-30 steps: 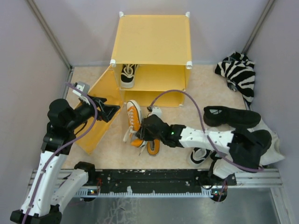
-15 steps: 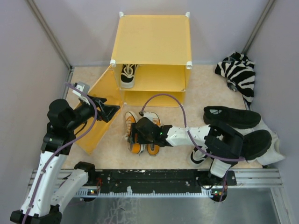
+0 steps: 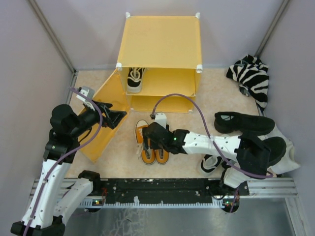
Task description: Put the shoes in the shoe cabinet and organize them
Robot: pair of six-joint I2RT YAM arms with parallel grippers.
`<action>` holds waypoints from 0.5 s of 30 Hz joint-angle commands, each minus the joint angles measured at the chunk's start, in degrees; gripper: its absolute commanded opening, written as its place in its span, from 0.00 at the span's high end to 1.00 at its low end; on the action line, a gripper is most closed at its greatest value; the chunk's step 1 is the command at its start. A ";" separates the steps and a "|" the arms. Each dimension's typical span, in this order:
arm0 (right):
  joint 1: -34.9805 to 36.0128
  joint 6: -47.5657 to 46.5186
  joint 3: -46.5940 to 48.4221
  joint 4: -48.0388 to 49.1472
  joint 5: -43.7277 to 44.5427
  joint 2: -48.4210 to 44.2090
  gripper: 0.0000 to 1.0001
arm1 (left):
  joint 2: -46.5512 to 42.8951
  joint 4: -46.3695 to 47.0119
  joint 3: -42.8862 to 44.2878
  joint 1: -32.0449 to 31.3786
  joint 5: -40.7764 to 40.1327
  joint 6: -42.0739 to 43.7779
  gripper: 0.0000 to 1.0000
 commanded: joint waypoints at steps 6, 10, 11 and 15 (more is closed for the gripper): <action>0.72 -0.81 1.07 -7.86 1.01 -2.94 0.24 | -0.32 0.33 0.60 -0.33 0.40 0.03 0.01; 0.84 0.37 1.36 -7.40 0.02 -2.00 0.24 | -0.43 0.29 0.58 -0.27 0.46 0.03 0.01; 0.90 0.78 1.39 -7.36 0.00 -1.68 0.24 | -0.54 0.29 0.66 -0.28 0.40 0.11 0.01; 1.60 2.23 1.21 -6.45 -1.12 0.24 0.24 | -1.12 0.20 0.50 -0.27 0.11 0.20 0.01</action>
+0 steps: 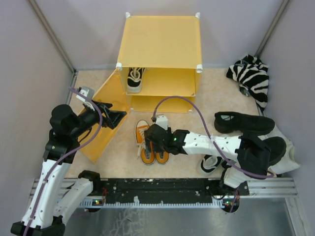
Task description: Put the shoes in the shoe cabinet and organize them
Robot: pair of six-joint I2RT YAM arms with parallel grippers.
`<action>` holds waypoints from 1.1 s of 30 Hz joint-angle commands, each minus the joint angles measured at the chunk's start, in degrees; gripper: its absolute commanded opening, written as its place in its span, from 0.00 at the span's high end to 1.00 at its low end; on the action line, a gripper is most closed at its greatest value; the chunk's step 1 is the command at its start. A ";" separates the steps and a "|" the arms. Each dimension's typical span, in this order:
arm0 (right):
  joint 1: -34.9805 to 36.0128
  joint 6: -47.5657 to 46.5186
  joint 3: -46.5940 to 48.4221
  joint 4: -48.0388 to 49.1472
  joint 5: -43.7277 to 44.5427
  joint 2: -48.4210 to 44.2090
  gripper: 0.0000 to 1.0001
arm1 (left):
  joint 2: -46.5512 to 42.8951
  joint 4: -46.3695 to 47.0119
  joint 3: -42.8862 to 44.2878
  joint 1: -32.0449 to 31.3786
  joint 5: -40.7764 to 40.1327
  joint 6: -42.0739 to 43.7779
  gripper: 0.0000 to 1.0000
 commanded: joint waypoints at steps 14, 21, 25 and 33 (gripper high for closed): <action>2.41 7.82 0.11 3.97 4.82 10.61 0.36 | -1.06 0.05 -0.05 -0.33 0.13 0.38 0.01; 2.41 7.94 -1.45 4.85 4.47 14.26 0.59 | -1.55 -0.27 -0.13 -0.28 -0.18 0.65 0.01; 2.41 6.78 -2.67 5.25 5.55 13.62 0.83 | -1.81 -0.38 -0.13 -0.28 -0.05 0.65 0.01; 2.67 1.94 3.14 -4.33 16.97 0.60 1.00 | -2.41 -1.27 0.14 -0.28 -1.29 1.17 0.01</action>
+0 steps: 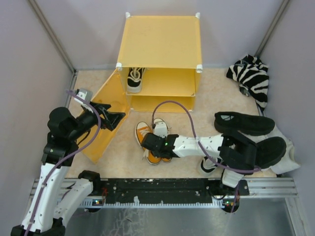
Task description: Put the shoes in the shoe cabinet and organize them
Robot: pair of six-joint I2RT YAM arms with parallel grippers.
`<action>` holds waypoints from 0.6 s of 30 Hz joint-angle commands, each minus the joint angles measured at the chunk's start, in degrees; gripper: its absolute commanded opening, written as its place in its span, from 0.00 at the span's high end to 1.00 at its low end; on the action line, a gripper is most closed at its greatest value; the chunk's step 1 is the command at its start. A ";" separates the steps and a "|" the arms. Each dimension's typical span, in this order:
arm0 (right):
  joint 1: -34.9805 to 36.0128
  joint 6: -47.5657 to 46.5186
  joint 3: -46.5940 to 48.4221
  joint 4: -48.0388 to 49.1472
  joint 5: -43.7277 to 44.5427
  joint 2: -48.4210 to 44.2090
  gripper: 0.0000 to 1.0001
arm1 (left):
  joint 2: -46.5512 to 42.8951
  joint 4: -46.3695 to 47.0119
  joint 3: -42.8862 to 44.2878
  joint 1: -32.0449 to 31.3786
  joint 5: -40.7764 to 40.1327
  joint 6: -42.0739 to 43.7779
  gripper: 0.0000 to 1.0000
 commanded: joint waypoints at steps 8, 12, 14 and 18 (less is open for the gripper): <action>-0.64 -10.98 15.38 -11.53 13.33 -16.13 1.00 | -1.15 -0.33 0.46 -0.28 -0.79 0.92 0.01; -3.09 -14.98 18.43 -9.88 11.46 -17.28 1.00 | -1.45 -0.36 0.60 -0.28 -0.79 0.91 0.01; -4.27 -16.77 20.09 -9.27 11.39 -17.27 1.00 | -1.50 -0.42 0.76 -0.28 -0.84 1.00 0.01; -8.43 -20.16 22.26 -6.20 9.40 -16.92 1.00 | -1.59 -0.59 0.86 -0.28 -0.90 1.23 0.01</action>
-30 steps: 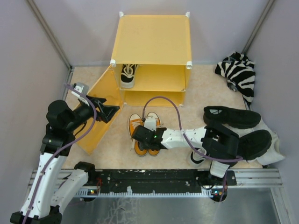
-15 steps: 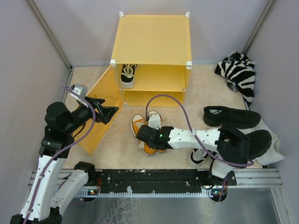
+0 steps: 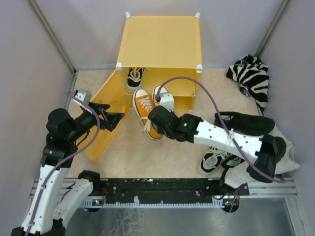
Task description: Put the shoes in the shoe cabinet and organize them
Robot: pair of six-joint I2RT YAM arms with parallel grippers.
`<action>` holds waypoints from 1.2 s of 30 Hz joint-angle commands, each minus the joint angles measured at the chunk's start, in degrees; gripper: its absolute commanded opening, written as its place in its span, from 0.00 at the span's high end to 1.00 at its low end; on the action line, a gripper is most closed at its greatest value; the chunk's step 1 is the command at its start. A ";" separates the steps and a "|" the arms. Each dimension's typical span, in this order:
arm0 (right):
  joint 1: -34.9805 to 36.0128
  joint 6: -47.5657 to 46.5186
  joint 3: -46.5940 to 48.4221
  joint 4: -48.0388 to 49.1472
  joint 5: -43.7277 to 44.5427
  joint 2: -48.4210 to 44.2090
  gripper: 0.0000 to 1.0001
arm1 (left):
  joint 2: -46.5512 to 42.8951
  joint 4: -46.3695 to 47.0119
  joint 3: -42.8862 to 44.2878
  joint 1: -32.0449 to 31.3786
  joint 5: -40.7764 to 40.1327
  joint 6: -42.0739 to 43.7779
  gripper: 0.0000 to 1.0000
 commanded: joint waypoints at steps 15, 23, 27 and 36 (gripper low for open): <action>-20.88 -17.57 18.58 17.22 -4.79 5.92 1.00 | 0.54 -0.27 1.04 -0.28 -0.54 1.08 0.01; -25.35 -22.50 19.32 26.20 -5.85 11.24 1.00 | 0.69 -0.31 0.86 -0.28 -0.88 1.44 0.01; -26.44 -24.29 19.39 30.22 -5.48 12.20 1.00 | 0.94 -0.31 0.78 -0.28 -0.85 1.44 0.01; -29.05 -26.47 23.45 30.56 -5.48 16.90 1.00 | 1.30 -0.49 0.95 -0.28 -1.29 1.79 0.01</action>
